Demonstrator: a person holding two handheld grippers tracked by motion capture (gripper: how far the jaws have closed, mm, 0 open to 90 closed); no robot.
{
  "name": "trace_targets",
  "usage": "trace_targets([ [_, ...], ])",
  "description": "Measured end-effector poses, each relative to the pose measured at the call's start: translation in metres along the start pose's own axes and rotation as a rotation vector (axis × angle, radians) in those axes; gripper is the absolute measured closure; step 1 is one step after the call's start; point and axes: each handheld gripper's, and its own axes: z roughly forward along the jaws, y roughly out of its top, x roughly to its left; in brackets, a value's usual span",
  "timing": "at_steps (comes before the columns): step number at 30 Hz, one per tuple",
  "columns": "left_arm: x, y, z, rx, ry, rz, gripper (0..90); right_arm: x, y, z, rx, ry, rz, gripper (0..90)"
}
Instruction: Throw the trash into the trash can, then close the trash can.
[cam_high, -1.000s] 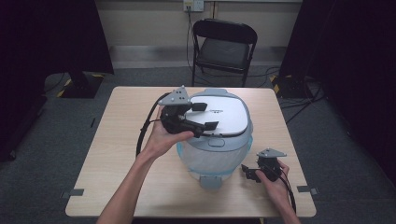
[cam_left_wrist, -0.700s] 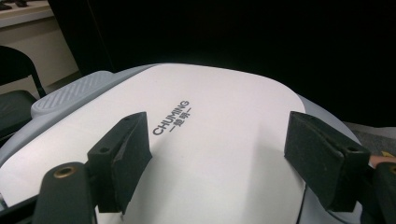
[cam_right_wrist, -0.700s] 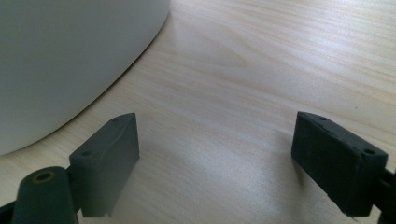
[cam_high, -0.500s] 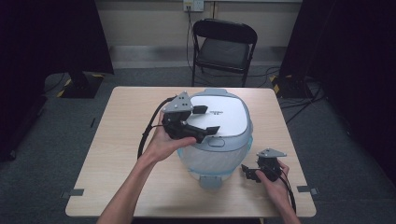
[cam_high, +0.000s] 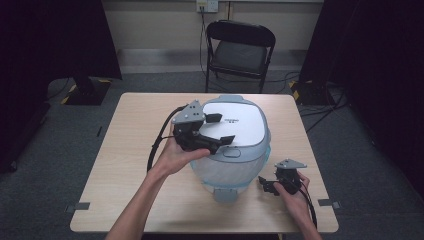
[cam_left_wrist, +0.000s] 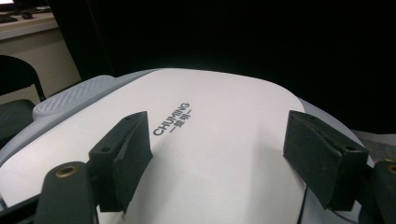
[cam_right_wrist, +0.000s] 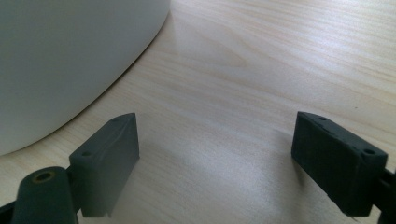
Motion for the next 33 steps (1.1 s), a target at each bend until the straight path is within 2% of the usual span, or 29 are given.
trace_targets([
  [8,-0.001,0.000,0.000,0.002,0.008,-0.001,23.6,0.000,0.000,0.000,0.000,-0.001,-0.001,13.8],
  [9,-0.001,0.000,0.000,0.001,0.008,0.004,23.7,0.000,0.000,0.000,-0.002,-0.003,0.000,13.8],
  [10,-0.004,0.001,0.000,0.026,0.023,0.028,24.8,0.000,0.000,0.000,-0.001,-0.001,0.000,13.9],
  [11,-0.004,0.002,0.000,0.037,0.015,0.041,26.8,0.000,0.000,0.000,0.000,0.000,0.001,13.7],
  [18,-0.001,-0.001,-0.001,0.010,0.002,0.022,27.2,0.000,0.000,0.000,0.000,-0.002,0.000,13.8],
  [23,0.010,-0.007,-0.007,-0.040,0.016,-0.049,26.8,0.000,0.000,0.000,-0.001,-0.003,0.001,13.8],
  [26,0.016,-0.008,-0.013,-0.053,0.024,-0.077,26.5,0.000,0.000,0.000,0.000,-0.002,0.001,13.7],
  [28,0.020,-0.007,-0.021,-0.074,0.050,-0.095,26.0,0.000,0.000,0.000,0.000,-0.002,0.000,13.8],
  [32,0.031,-0.009,-0.036,-0.083,0.093,-0.113,23.6,0.000,0.000,0.000,0.000,-0.002,0.001,13.7],
  [33,0.033,-0.010,-0.039,-0.090,0.097,-0.135,23.6,0.000,0.000,0.000,0.001,-0.001,0.001,13.7],
])
